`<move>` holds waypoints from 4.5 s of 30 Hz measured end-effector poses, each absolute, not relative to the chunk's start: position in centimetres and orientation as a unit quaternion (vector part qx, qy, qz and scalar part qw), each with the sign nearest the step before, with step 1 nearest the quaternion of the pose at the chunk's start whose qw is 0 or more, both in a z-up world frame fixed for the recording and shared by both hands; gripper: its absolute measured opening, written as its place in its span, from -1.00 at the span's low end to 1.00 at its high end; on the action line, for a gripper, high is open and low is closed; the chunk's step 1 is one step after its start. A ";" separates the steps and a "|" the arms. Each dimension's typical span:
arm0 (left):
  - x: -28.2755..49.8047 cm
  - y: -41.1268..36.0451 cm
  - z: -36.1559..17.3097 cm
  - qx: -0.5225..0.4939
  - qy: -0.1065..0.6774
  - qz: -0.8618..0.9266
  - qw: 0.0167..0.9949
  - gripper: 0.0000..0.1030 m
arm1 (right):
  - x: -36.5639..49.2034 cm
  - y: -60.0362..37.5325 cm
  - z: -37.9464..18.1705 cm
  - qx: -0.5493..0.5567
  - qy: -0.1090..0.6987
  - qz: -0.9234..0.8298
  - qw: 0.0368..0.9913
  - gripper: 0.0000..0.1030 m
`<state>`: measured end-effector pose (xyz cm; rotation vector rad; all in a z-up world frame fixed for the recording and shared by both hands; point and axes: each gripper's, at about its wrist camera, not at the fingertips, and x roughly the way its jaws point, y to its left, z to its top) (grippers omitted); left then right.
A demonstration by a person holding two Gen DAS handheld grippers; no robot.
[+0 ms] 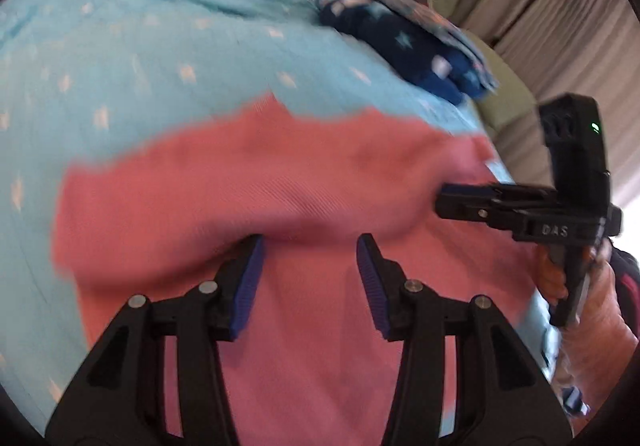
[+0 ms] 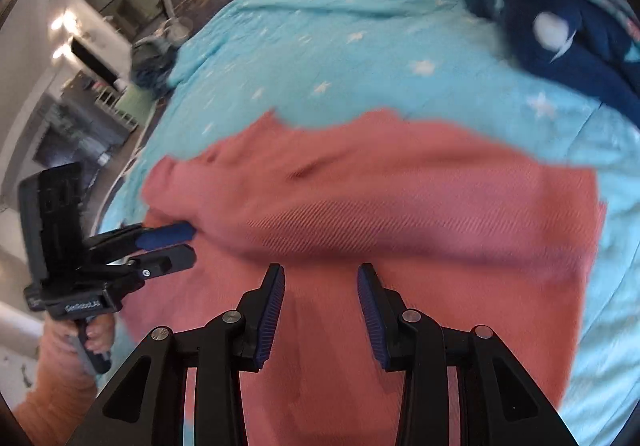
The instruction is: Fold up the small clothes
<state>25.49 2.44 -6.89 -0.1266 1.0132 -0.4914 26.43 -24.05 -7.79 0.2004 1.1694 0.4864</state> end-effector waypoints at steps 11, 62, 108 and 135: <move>25.8 10.5 0.0 -0.137 0.335 -0.131 0.923 0.24 | 27.0 -35.8 -4.3 0.194 0.451 0.074 0.868 -0.27; 8.3 12.9 -3.9 -0.159 0.398 -0.167 0.888 -0.87 | 7.7 -37.1 -3.5 0.213 0.440 0.141 0.861 -0.84; 25.1 7.0 -11.1 -0.086 0.440 -0.060 0.892 0.17 | 28.5 -35.1 -10.3 0.162 0.477 0.024 0.864 -0.86; 6.6 11.2 -11.0 -0.288 0.445 -0.182 0.828 0.34 | 4.6 -36.7 -9.7 0.313 0.480 0.169 0.802 -0.04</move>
